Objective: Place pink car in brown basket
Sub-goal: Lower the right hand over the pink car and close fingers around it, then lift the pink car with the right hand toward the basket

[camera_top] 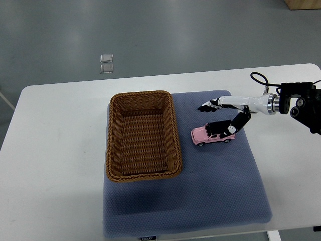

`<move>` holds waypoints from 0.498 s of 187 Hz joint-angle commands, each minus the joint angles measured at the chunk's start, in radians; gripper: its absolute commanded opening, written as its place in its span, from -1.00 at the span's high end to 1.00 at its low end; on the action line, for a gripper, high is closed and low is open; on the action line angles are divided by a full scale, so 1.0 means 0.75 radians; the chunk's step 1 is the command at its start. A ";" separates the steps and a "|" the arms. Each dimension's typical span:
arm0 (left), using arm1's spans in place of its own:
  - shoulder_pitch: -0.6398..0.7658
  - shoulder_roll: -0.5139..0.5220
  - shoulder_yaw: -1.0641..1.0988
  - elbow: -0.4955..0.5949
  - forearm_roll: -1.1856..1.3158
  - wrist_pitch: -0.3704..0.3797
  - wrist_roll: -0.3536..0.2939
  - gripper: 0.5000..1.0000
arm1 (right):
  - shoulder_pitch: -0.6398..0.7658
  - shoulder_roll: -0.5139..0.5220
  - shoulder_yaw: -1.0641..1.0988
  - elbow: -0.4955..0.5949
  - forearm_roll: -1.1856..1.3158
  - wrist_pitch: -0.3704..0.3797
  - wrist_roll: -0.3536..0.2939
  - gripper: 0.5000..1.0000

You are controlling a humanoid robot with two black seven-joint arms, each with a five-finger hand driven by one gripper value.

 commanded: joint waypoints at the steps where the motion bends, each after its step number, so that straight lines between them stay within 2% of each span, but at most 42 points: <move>1: 0.000 0.000 0.000 0.000 0.000 0.000 0.000 -1.00 | -0.003 0.002 -0.038 0.000 0.000 -0.042 0.000 -0.69; 66: 0.000 0.000 0.000 0.000 0.000 0.000 0.000 -1.00 | -0.021 0.008 -0.054 0.000 0.000 -0.126 0.002 -0.65; 80: 0.000 0.000 0.000 0.000 0.000 0.000 0.000 -1.00 | -0.036 0.006 -0.054 0.000 0.000 -0.138 0.002 -0.60; 93: 0.000 0.000 0.000 0.000 0.000 0.000 0.000 -1.00 | -0.036 0.006 -0.054 0.000 0.000 -0.147 0.000 -0.44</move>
